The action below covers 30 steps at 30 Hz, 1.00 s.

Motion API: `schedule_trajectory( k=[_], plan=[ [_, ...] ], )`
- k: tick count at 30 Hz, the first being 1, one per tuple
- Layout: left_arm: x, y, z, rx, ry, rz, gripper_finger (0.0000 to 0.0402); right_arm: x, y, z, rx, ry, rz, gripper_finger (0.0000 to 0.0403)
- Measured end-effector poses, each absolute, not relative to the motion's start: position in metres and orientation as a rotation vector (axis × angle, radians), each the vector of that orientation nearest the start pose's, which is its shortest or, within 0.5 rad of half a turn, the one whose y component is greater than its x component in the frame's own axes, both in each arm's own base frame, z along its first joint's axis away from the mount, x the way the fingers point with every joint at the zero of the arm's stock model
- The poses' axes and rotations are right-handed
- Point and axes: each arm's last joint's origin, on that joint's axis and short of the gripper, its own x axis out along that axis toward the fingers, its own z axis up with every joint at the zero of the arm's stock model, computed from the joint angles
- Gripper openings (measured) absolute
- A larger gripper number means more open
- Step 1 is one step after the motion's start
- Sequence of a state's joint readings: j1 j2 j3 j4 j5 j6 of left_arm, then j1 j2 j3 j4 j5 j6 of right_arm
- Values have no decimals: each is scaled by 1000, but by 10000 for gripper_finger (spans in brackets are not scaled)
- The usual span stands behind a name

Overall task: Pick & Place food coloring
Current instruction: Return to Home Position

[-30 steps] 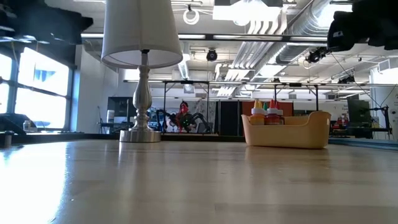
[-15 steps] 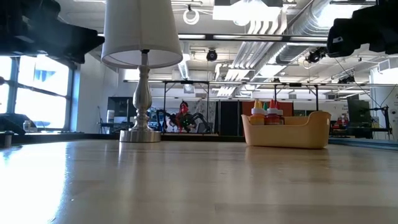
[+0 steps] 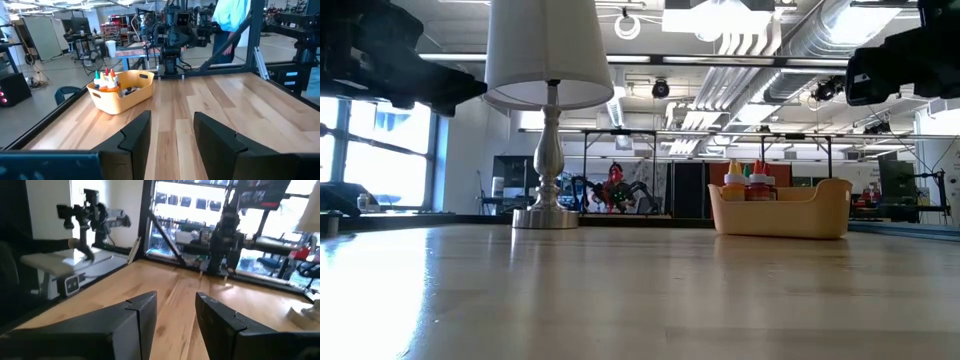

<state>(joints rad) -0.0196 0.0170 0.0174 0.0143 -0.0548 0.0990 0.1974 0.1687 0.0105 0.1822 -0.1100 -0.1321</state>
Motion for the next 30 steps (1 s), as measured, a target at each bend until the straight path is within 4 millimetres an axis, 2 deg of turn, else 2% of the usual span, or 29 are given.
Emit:
schedule_trajectory(
  k=[30],
  plan=[
    [98, 0, 169, 104, -14, 48, 145, 105, 24, 165, -110, 12, 303, 128]
  ],
)
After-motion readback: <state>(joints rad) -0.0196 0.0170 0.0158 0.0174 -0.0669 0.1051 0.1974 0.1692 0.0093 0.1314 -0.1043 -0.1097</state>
